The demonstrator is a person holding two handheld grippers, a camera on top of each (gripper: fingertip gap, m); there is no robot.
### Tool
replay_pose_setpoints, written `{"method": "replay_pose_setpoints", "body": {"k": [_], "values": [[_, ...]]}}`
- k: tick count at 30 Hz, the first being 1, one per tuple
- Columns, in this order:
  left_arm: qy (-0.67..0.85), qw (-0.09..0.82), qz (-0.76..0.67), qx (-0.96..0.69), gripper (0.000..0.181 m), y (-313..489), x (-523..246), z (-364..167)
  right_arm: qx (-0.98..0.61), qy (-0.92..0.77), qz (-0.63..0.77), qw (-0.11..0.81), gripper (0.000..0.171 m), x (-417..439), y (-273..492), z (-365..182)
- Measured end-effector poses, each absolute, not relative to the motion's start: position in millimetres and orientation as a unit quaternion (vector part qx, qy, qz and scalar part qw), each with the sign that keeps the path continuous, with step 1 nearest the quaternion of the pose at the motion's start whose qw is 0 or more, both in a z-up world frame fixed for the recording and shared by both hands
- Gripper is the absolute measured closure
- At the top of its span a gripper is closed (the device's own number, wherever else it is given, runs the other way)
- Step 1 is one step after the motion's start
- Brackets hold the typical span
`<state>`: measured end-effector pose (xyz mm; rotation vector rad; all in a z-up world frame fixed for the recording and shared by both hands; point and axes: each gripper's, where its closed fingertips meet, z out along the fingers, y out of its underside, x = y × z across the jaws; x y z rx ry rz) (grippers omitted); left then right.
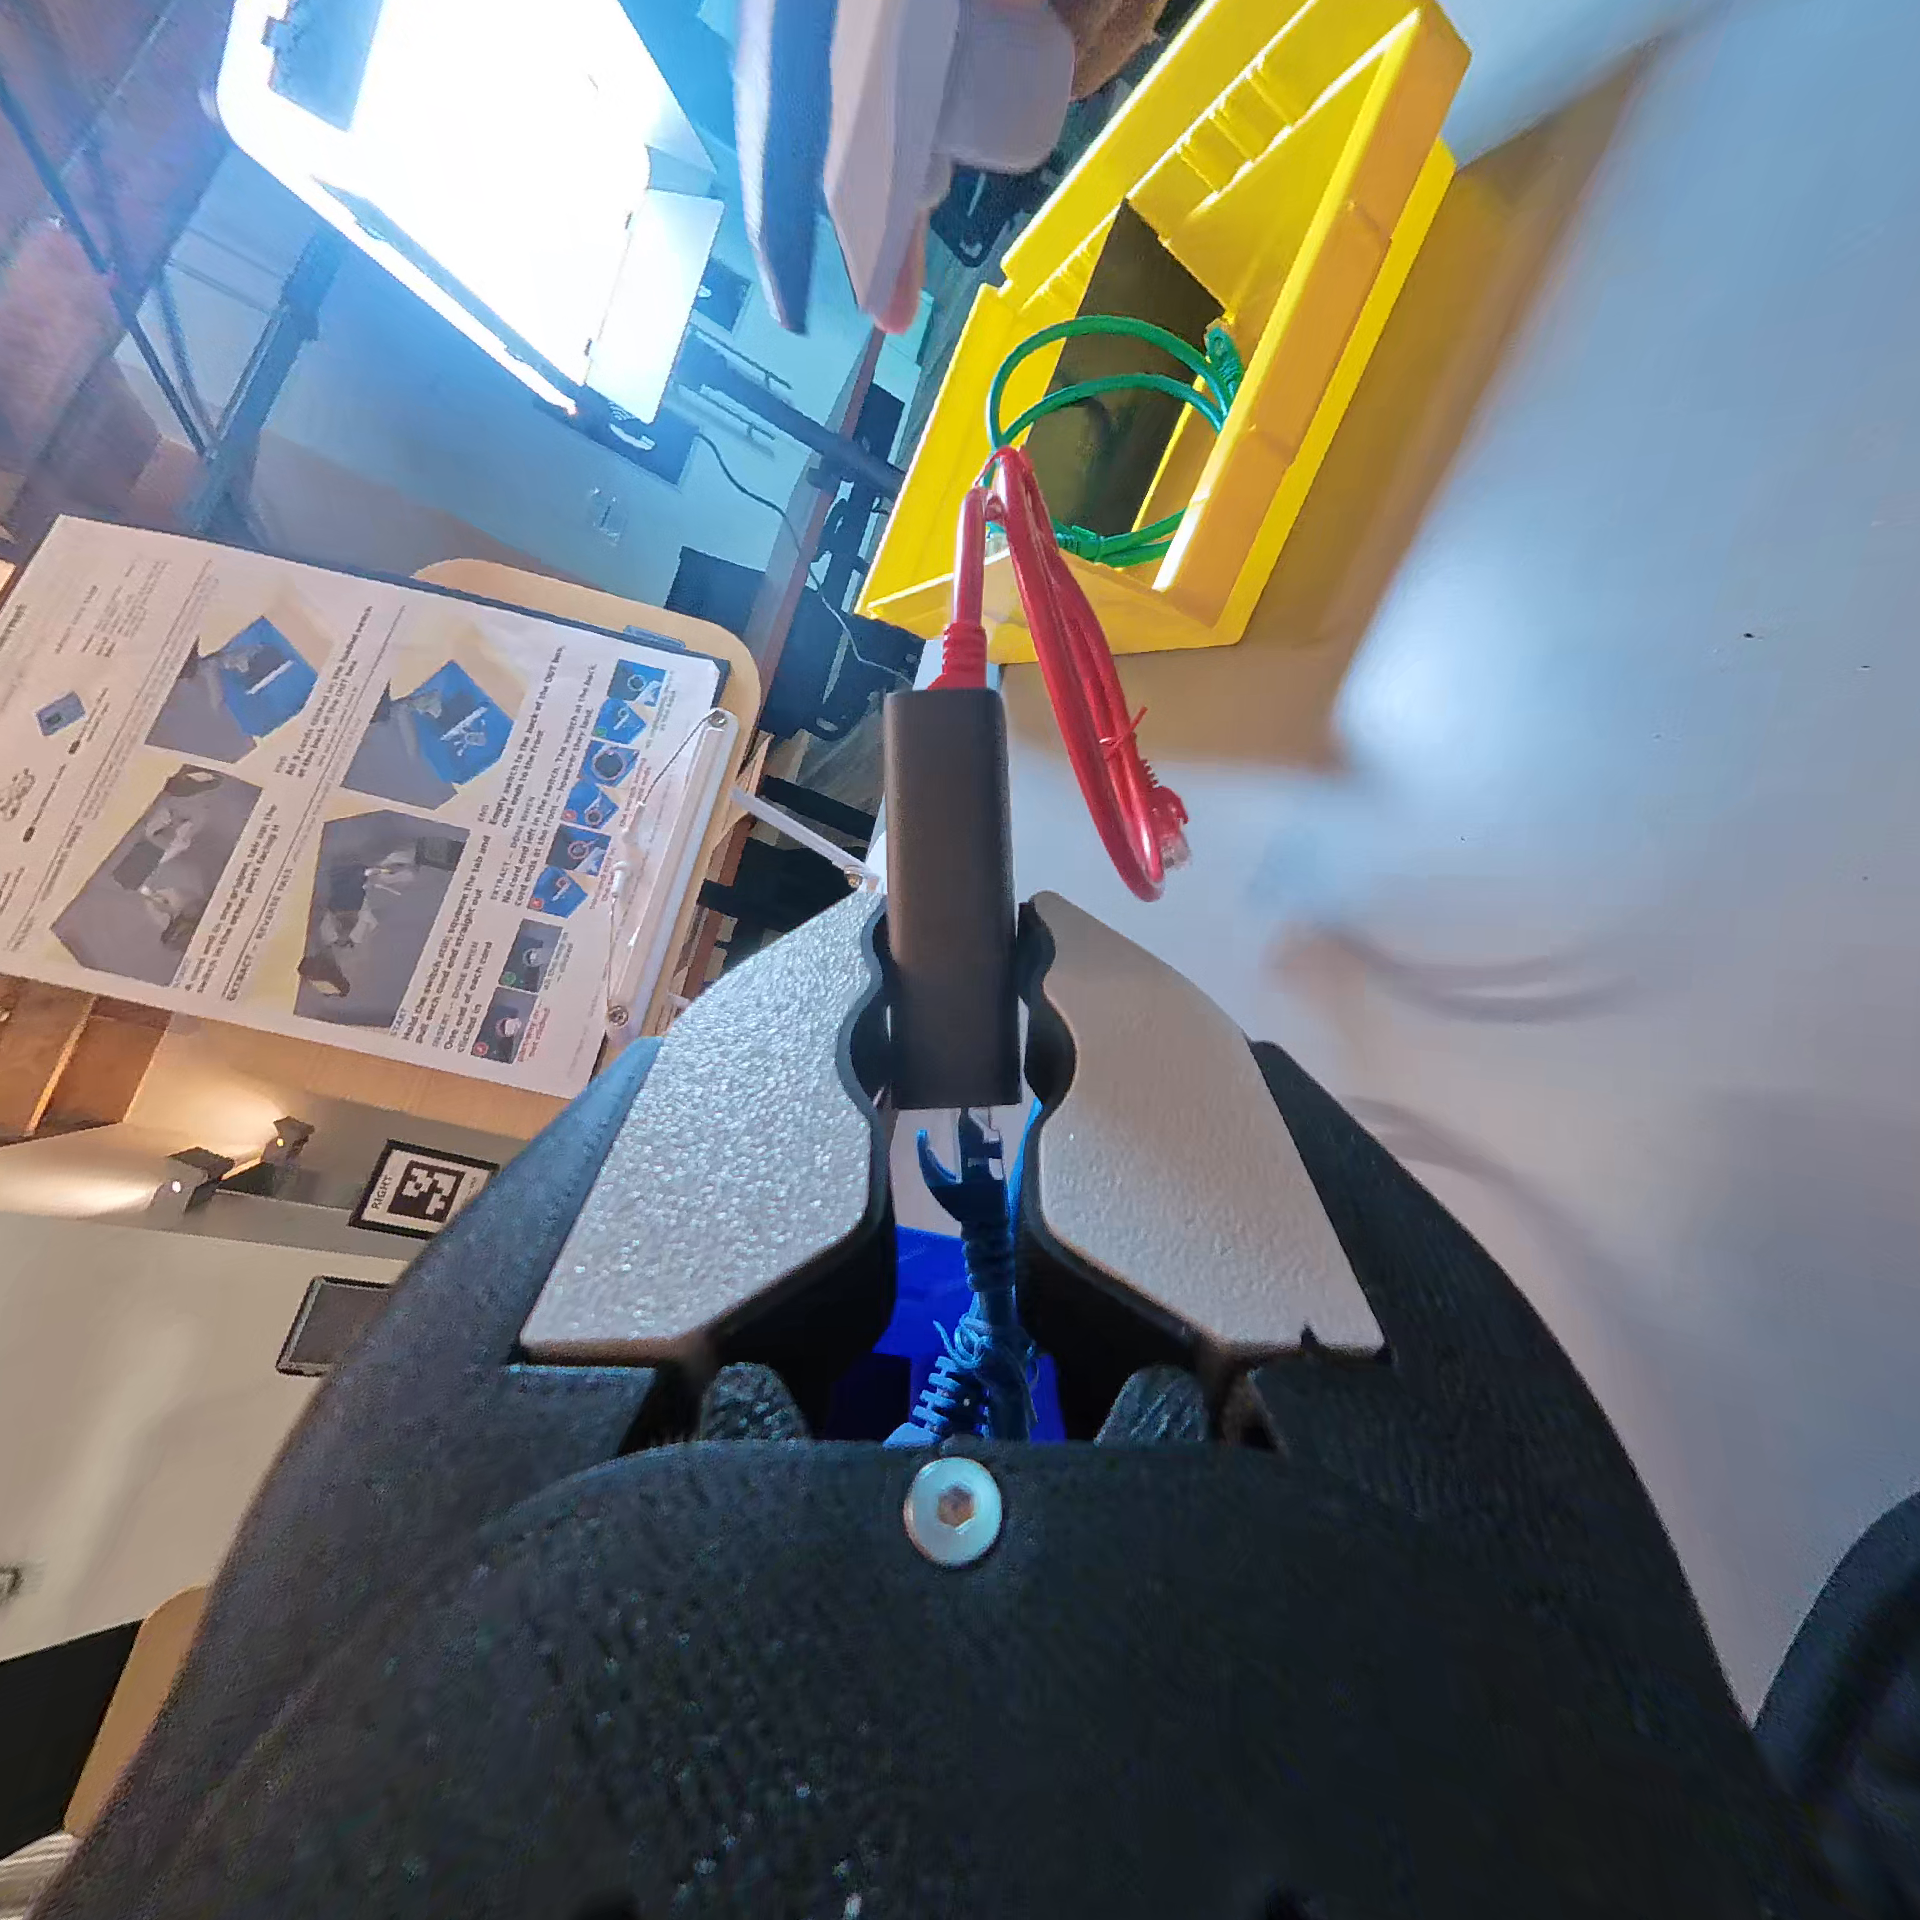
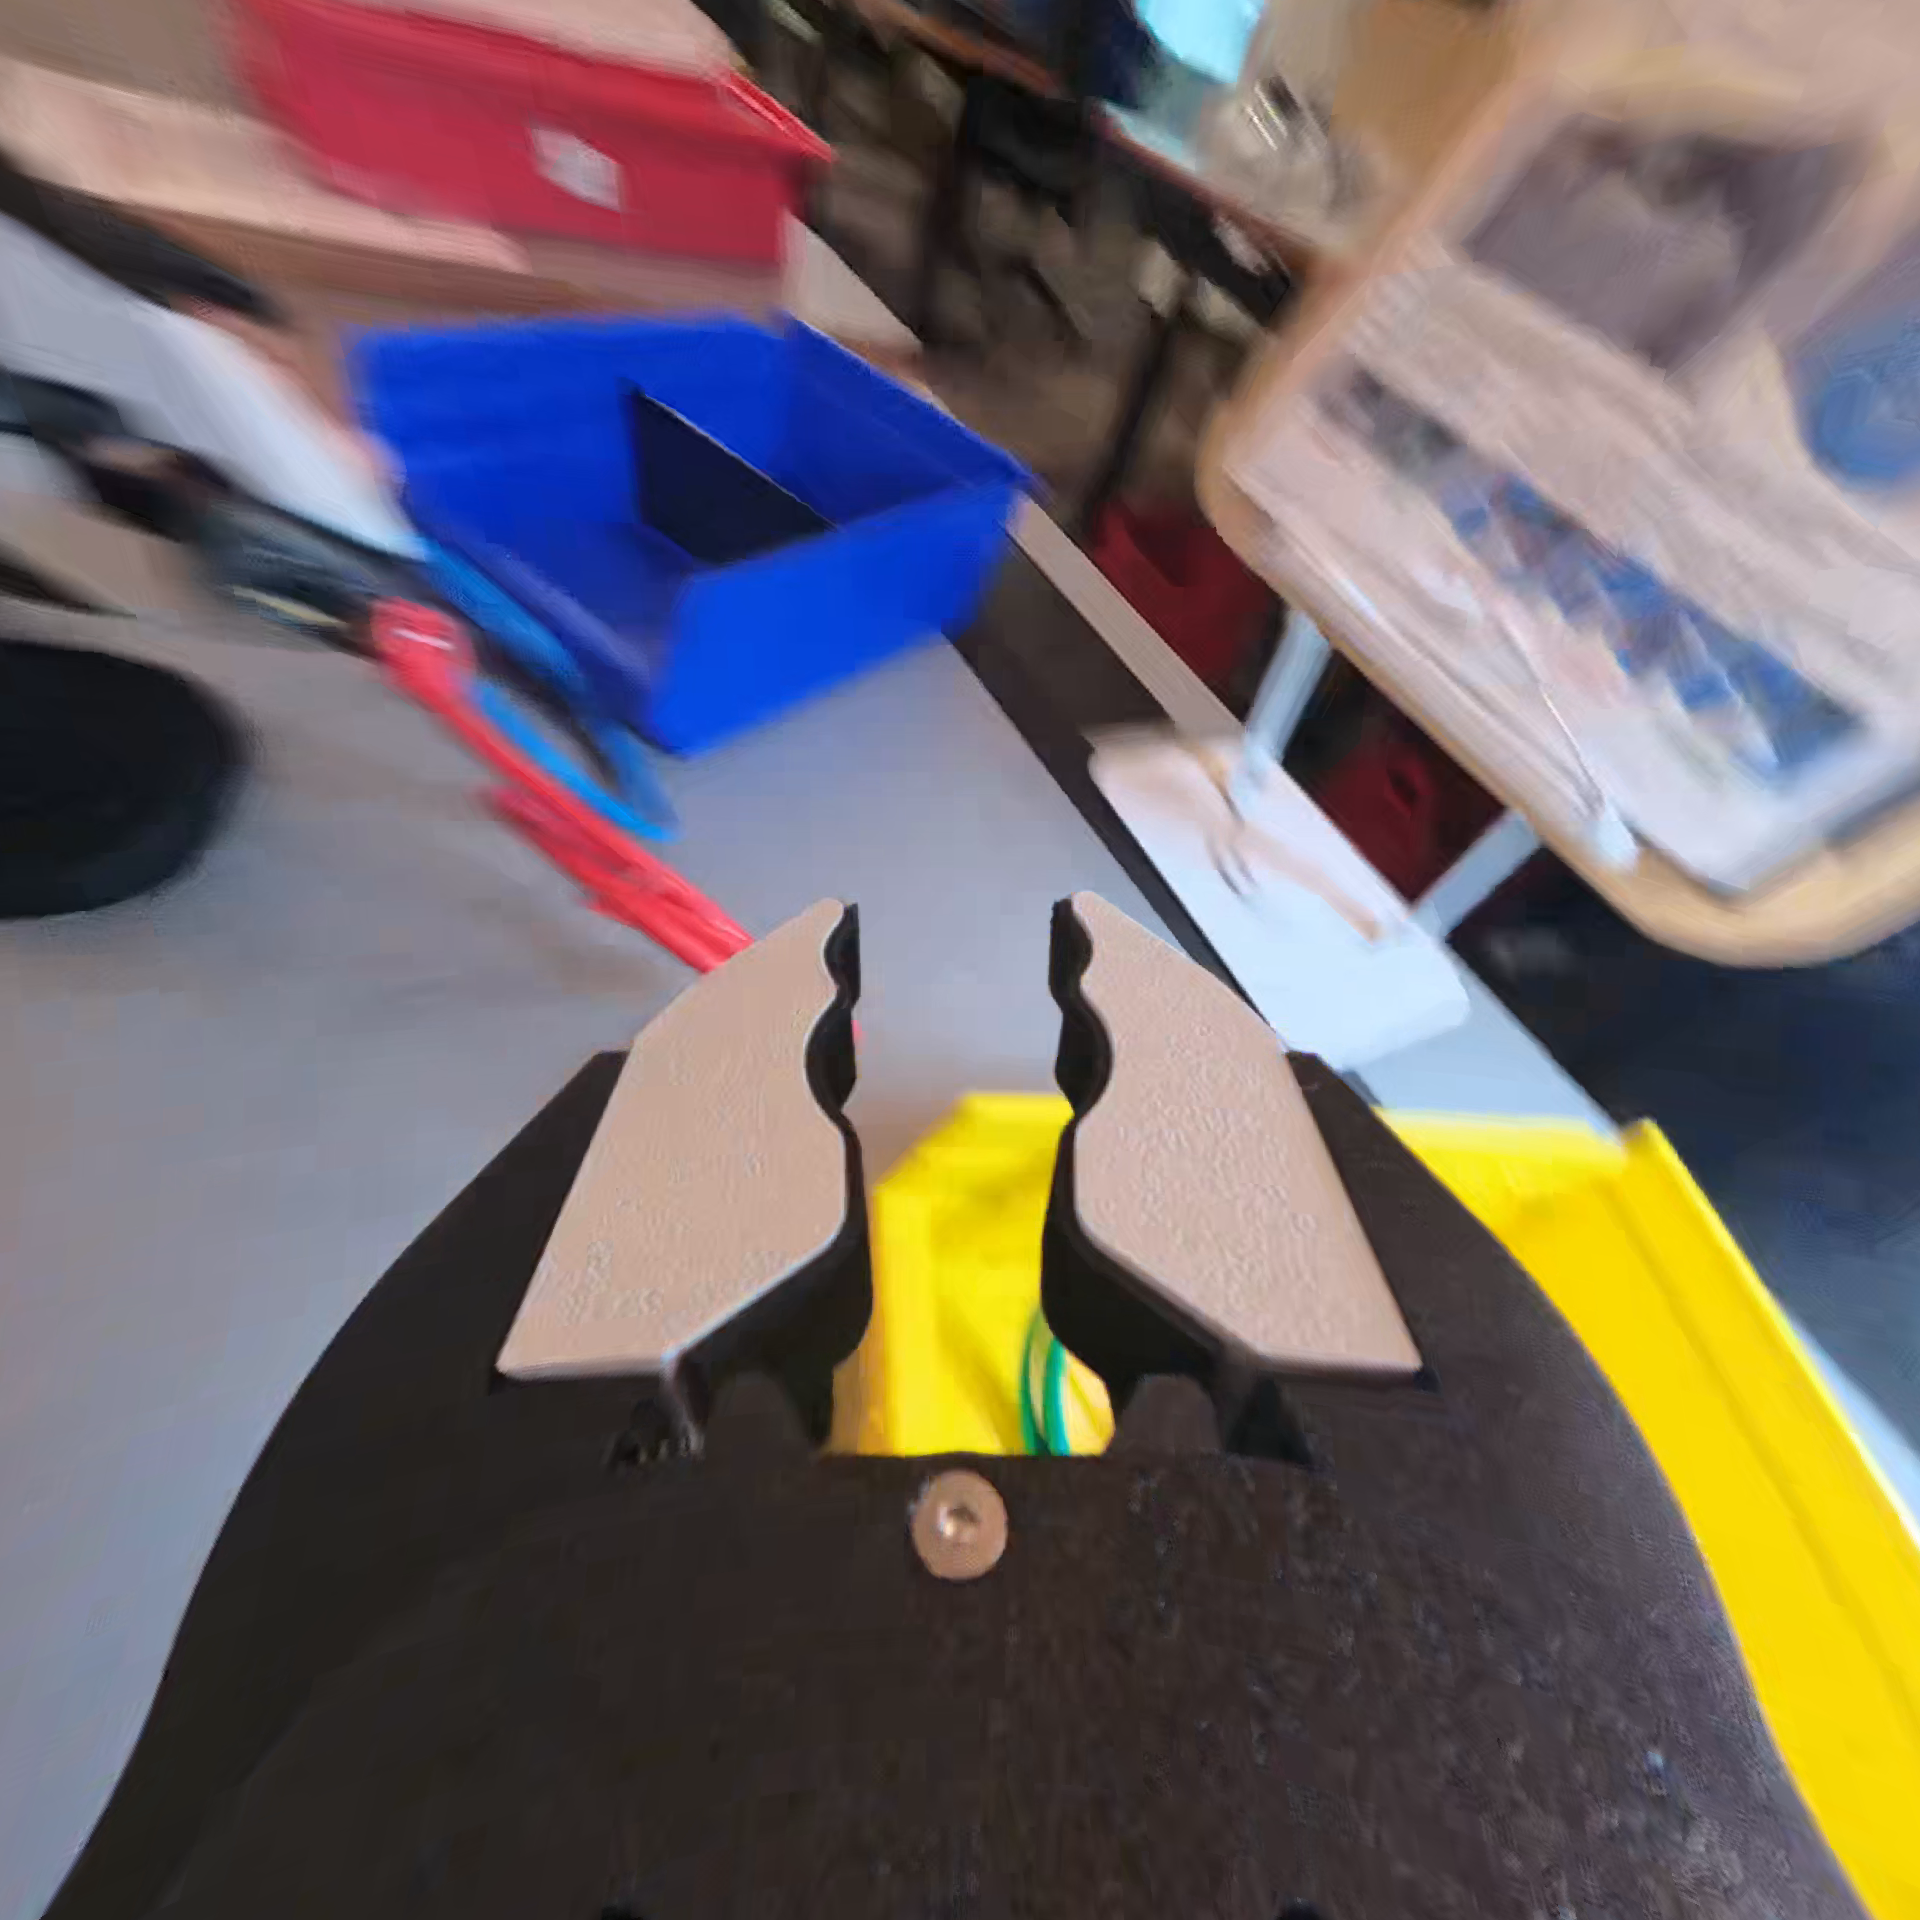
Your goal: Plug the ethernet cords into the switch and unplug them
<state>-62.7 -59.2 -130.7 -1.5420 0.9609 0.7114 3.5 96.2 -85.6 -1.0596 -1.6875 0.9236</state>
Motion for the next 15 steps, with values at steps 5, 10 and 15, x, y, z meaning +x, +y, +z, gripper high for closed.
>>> {"method": "replay_pose_setpoints", "body": {"k": [5,10,15], "values": [[0.433,0.546,0.310,-0.647,0.160,-55,-51,-139,-0.257,-0.786,0.321,0.461,0.136,12,-2,-96],[0.462,0.523,0.326,-0.638,0.160,-52,-37,-147,-0.189,-0.823,0.209,0.494,0.145,-5,-30,-128],[0.477,0.509,0.333,-0.634,0.160,-53,-30,-155,-0.180,-0.828,0.194,0.494,0.150,-12,-34,-148]]}}
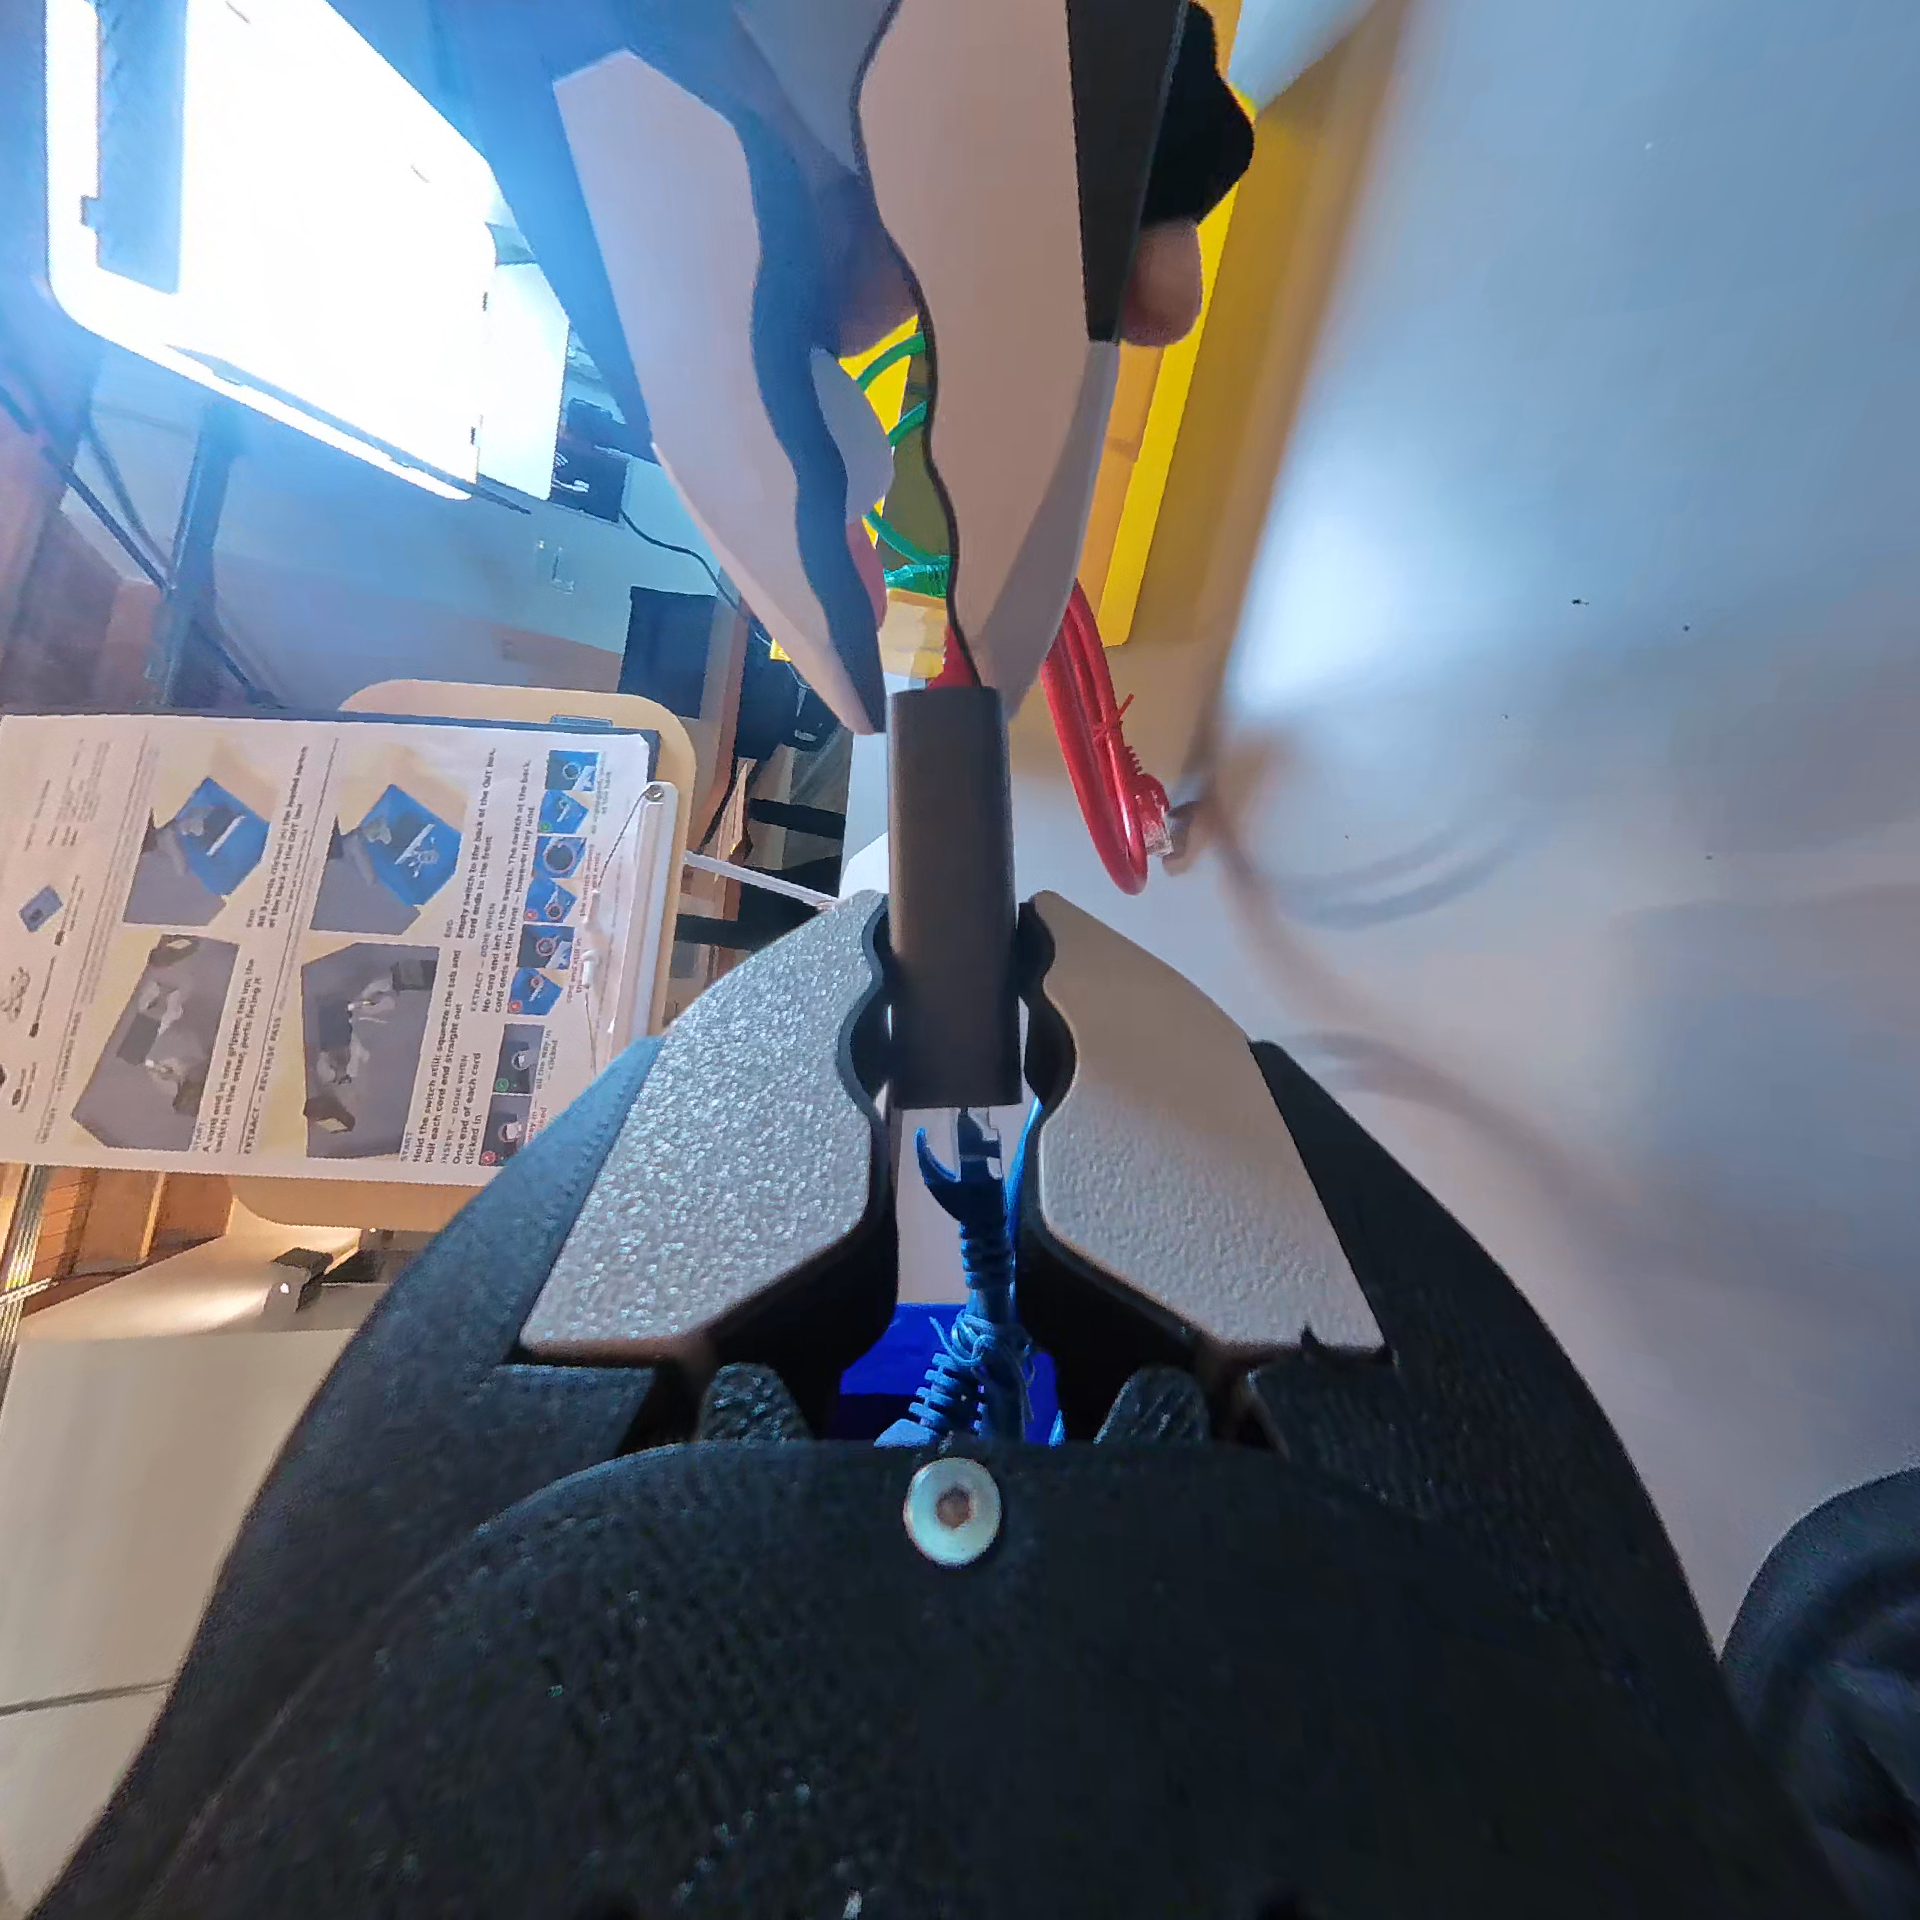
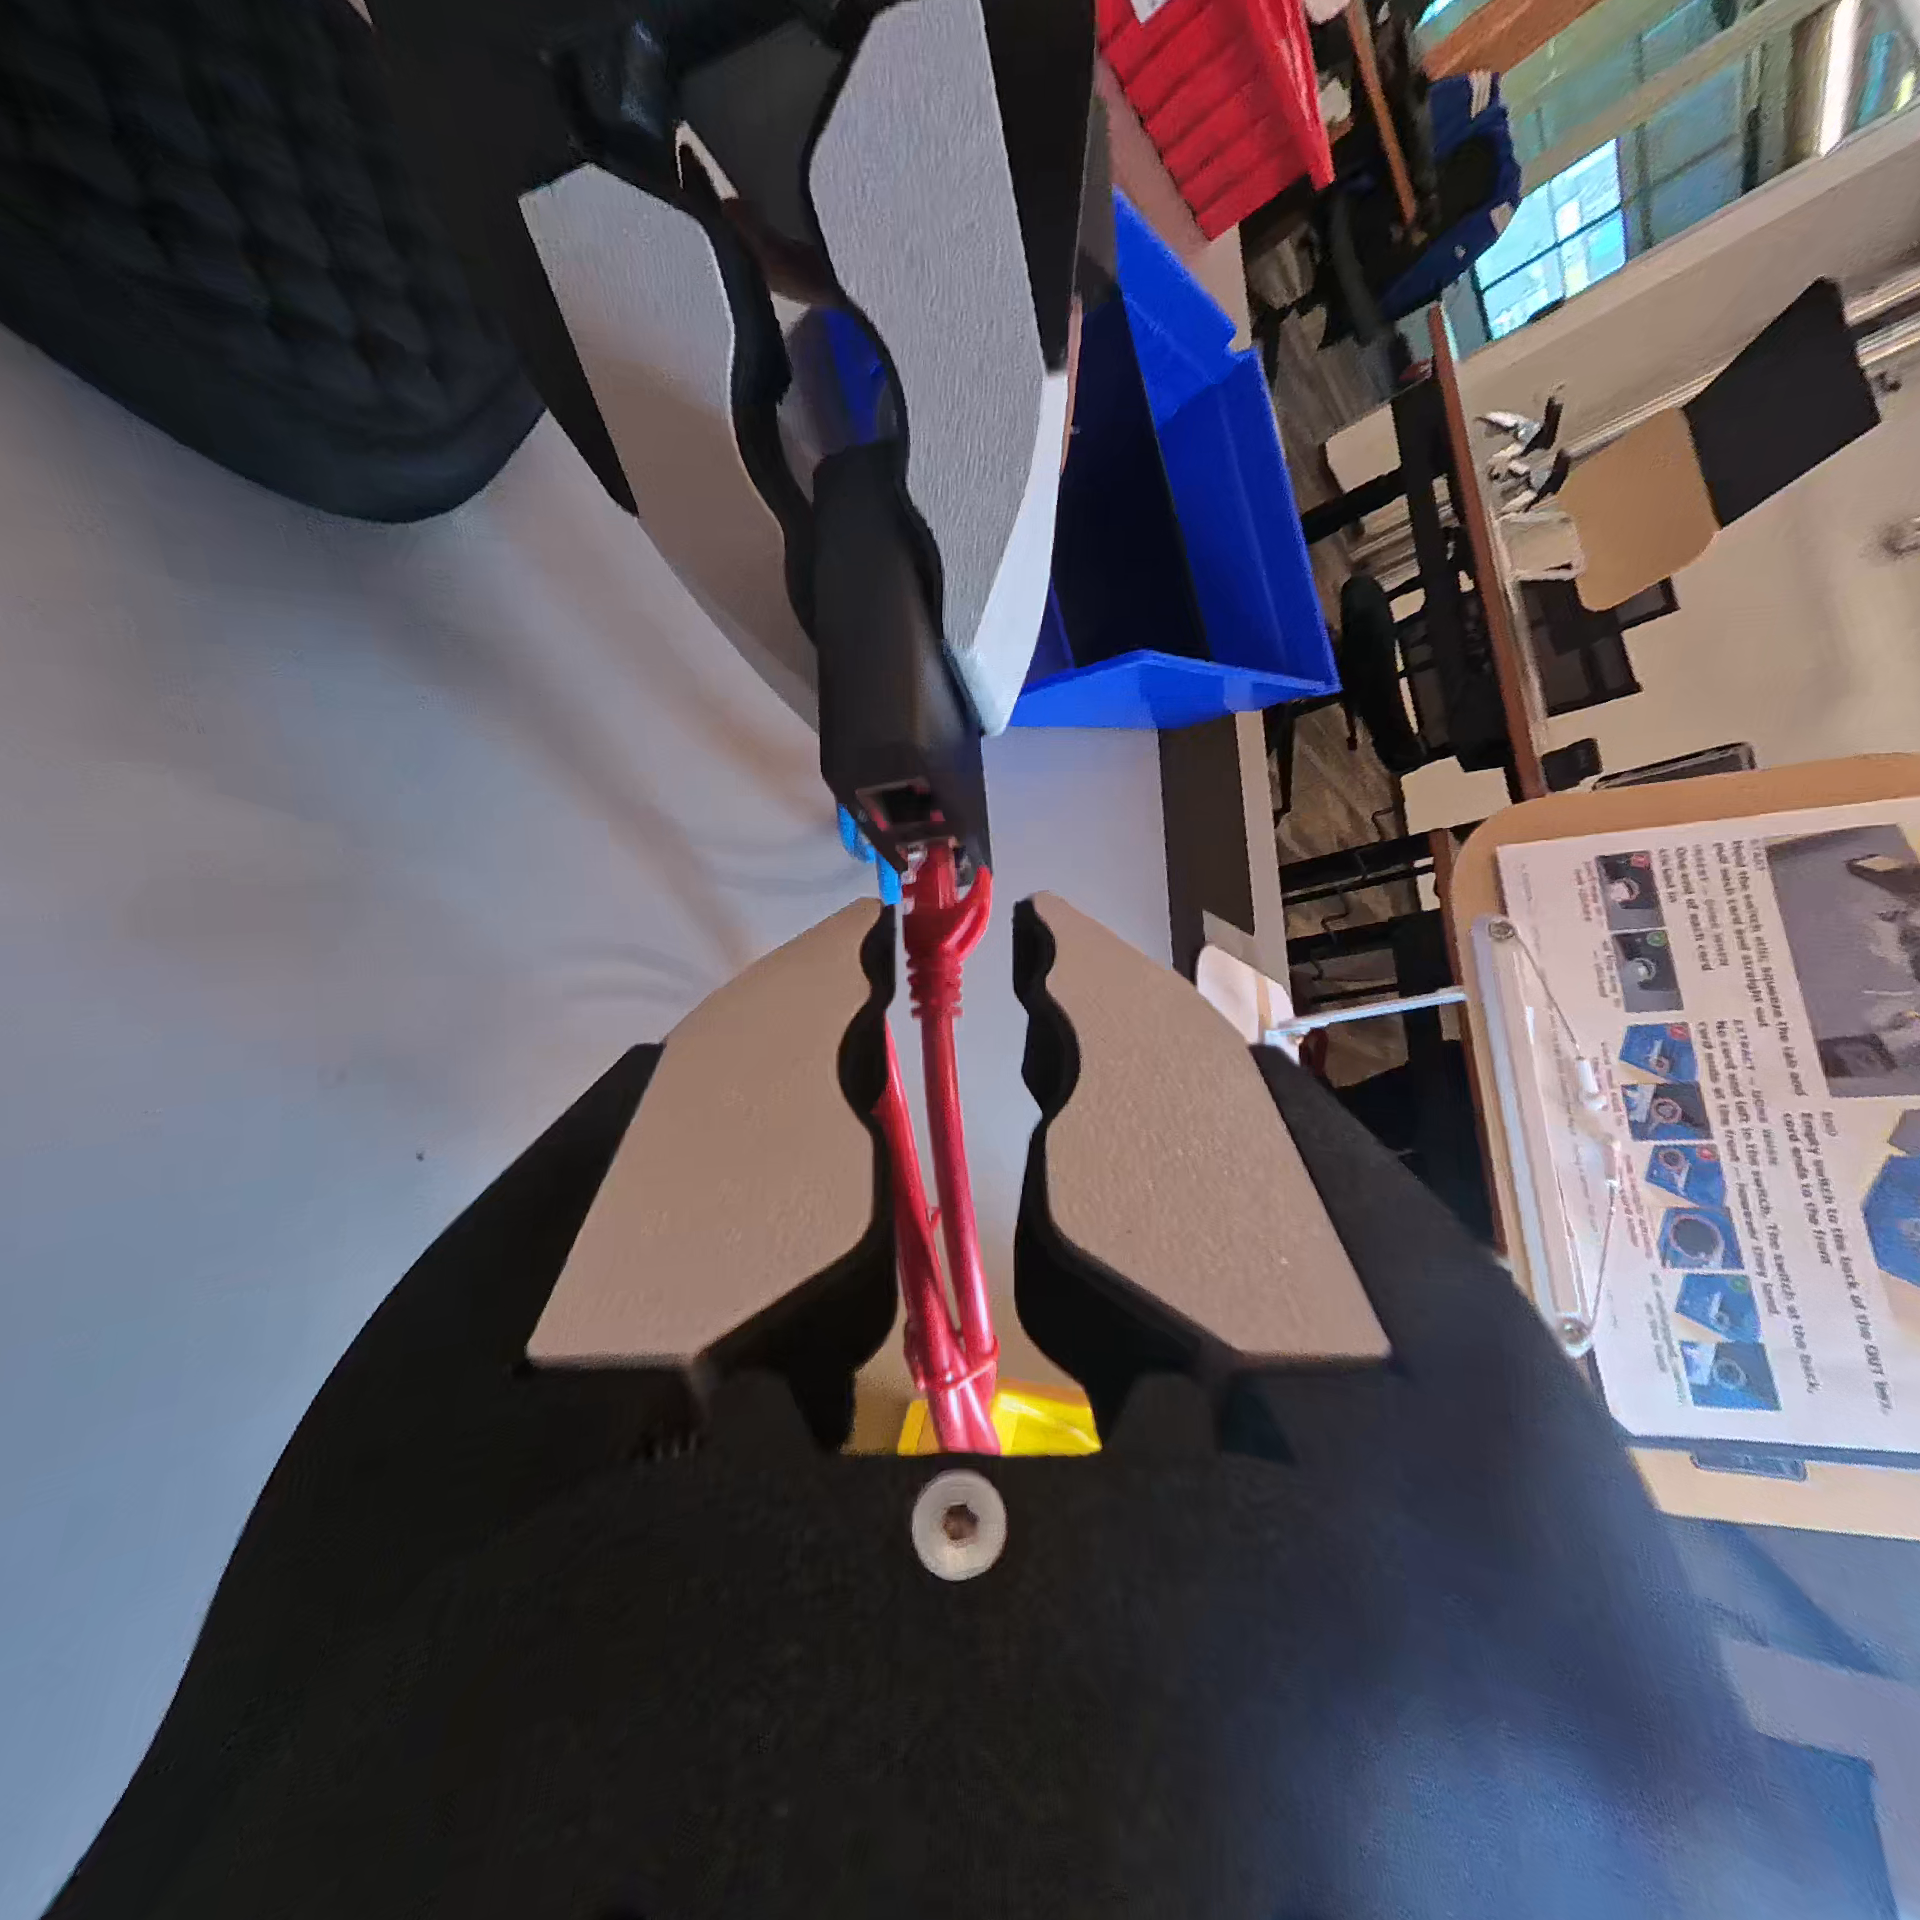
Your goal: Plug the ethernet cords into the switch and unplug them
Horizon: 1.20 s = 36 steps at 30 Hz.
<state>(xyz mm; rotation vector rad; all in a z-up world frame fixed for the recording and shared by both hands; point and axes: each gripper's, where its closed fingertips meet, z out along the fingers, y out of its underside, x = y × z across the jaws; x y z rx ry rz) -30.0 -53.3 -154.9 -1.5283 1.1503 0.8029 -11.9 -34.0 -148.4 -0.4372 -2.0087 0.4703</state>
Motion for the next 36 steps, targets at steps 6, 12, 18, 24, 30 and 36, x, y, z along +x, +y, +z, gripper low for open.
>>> {"method": "replay_pose_setpoints", "body": {"k": [6,12,18,24,30,36], "values": [[0.478,0.510,0.322,-0.638,0.160,-54,-29,-159,-0.158,-0.830,0.163,0.509,0.155,-14,-37,-155],[0.478,0.517,0.310,-0.639,0.160,-56,-26,-157,-0.153,-0.826,0.152,0.520,0.155,-15,-35,-158],[0.475,0.518,0.301,-0.645,0.160,-57,-26,-157,-0.136,-0.822,0.139,0.535,0.156,-15,-37,-157],[0.478,0.509,0.300,-0.649,0.160,-57,-27,-161,-0.127,-0.822,0.151,0.534,0.156,-16,-41,-160],[0.495,0.493,0.303,-0.648,0.160,-60,-28,-165,-0.085,-0.827,0.141,0.538,0.157,-10,-50,-164],[0.523,0.465,0.291,-0.653,0.160,-60,-21,-176,-0.042,-0.857,0.104,0.503,0.157,-1,-51,-176]]}}
